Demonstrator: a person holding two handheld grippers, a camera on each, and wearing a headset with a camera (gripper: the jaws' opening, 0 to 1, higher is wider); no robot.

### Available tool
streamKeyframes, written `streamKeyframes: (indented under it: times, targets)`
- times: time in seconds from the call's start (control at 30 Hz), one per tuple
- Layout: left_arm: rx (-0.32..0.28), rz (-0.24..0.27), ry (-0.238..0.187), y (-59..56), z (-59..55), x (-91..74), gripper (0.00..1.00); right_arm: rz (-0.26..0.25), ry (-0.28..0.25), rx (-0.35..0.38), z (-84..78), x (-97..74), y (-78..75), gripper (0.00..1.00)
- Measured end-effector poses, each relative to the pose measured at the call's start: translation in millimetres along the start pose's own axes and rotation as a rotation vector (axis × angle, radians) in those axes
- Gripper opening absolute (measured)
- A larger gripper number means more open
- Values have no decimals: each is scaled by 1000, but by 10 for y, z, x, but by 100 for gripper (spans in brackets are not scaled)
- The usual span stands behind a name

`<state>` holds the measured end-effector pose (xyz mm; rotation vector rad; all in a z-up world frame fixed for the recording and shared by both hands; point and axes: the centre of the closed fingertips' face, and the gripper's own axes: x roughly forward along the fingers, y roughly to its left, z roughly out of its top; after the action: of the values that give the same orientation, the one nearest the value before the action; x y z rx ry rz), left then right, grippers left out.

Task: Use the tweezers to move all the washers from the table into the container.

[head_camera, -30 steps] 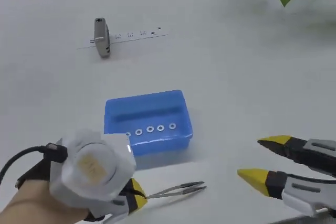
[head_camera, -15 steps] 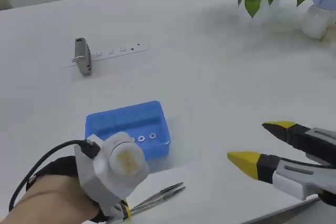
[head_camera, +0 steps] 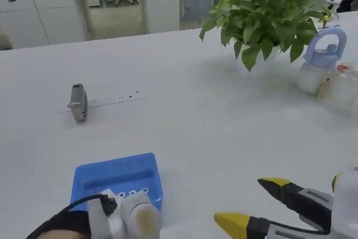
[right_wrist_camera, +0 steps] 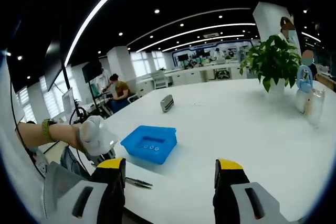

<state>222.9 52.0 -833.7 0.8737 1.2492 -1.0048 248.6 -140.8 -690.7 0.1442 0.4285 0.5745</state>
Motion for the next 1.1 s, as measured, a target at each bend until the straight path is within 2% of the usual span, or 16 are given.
streamKeyframes:
  times: [0.03, 0.07, 0.1, 0.13, 0.2, 0.3, 0.33, 0.37, 0.43, 0.5, 0.6, 0.73, 0.83, 0.97, 1.03, 1.1]
  targets:
    - [-58, 8, -54, -3, -7, -14, 0, 8, -4, -3, -5, 11, 1, 68]
    - [-108, -11, -84, -40, -20, -22, 3, 15, -3, -4, -15, 21, 3, 68]
    - [-197, -13, -92, -68, -102, -47, 8, 20, 0, 2, -32, 35, -13, 68]
    - [-225, -2, -99, -68, -156, -72, 12, 22, -2, 4, -40, 41, -24, 68]
    - [-300, 14, -153, -75, -213, -164, 15, 30, -6, 13, -51, 59, -42, 67]
    - [-513, 68, -361, -44, -225, -465, 23, 29, 8, 15, -101, 128, -96, 67]
    - [-561, 88, -419, -25, -236, -550, 27, 32, 16, 13, -115, 151, -104, 67]
    - [-616, 133, -504, 26, -256, -673, 31, 40, 32, 6, -135, 183, -109, 68]
    - [-679, 217, -631, 92, -293, -872, 40, 64, 31, -40, -108, 233, -83, 70]
    - [-689, 290, -734, 145, -295, -1031, 47, 80, 34, -91, -61, 270, -52, 73]
    - [-753, 412, -871, 202, -341, -1269, 57, 86, 40, -177, 13, 295, -30, 77]
    - [-791, 539, -990, 243, -390, -1521, 74, 99, 12, -223, 147, 263, 20, 80]
    - [-804, 614, -1094, 236, -392, -1732, 83, 84, -14, -268, 228, 197, 21, 82]
    - [-826, 659, -1183, 211, -397, -1902, 87, 77, -46, -300, 273, 116, 16, 86]
    - [-841, 670, -1215, 212, -393, -1951, 94, 83, -74, -276, 313, 78, 19, 88]
    - [-861, 655, -1225, 211, -370, -1959, 98, 61, -137, -246, 404, 46, -20, 92]
